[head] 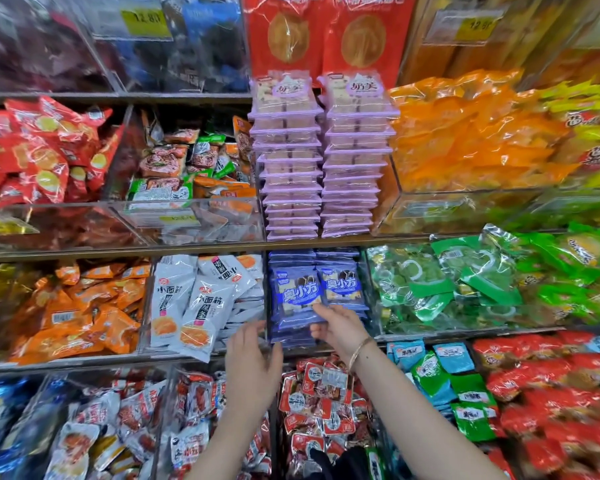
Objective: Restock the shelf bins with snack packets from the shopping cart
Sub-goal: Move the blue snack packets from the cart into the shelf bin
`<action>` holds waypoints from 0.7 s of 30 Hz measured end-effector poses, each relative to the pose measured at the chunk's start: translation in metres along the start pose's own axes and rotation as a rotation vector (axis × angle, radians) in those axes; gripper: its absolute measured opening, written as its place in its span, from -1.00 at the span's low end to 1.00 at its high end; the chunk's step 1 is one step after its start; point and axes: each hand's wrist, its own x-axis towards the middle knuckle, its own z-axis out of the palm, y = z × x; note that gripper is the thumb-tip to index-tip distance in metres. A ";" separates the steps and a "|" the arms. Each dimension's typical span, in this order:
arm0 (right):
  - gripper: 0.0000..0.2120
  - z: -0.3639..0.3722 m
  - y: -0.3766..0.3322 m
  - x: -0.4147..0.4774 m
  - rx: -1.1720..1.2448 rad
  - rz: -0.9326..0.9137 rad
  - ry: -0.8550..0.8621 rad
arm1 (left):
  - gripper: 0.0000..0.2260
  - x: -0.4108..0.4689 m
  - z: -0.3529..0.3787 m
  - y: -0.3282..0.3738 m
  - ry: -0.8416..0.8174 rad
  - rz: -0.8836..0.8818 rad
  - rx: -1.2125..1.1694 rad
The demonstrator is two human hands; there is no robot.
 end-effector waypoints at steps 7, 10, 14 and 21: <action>-0.45 0.014 -0.004 0.029 -0.407 -0.171 0.088 | -0.54 -0.012 0.006 -0.023 -0.113 0.106 0.261; -0.55 0.012 0.004 0.031 -0.830 -0.366 0.213 | -0.48 -0.015 0.004 -0.026 -0.119 0.128 0.264; -0.62 0.015 0.002 0.038 -1.285 -0.456 0.295 | -0.43 -0.019 0.003 -0.028 -0.123 0.156 0.262; -0.46 0.003 -0.007 0.020 -1.375 -0.510 0.172 | -0.43 -0.027 -0.005 -0.019 -0.146 0.096 0.160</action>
